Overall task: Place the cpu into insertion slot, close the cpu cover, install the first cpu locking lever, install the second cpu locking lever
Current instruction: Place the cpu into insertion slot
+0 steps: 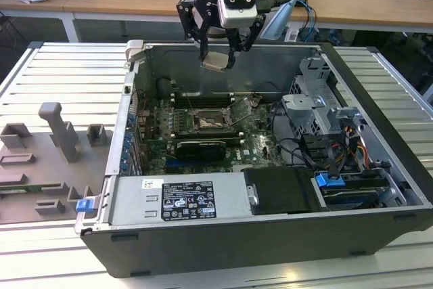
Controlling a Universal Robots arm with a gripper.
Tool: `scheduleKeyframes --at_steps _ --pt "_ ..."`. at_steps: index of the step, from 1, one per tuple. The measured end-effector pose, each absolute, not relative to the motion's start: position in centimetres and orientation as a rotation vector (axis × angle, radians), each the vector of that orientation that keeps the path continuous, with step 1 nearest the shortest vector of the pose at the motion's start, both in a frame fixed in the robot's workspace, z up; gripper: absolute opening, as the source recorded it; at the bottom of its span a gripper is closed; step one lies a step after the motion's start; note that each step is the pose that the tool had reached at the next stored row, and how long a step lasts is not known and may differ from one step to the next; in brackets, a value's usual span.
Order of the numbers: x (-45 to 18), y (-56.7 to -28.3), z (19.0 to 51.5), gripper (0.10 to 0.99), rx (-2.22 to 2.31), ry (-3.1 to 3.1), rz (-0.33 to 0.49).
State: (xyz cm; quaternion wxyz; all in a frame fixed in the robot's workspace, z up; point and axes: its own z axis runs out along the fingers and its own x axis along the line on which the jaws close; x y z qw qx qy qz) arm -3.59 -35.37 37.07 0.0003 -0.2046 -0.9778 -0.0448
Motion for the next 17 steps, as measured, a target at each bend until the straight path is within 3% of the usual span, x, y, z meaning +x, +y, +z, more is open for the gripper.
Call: scheduleKeyframes --at_steps 17 --pt "-3.59 -35.37 37.04 0.541 -0.747 -3.051 -0.141"
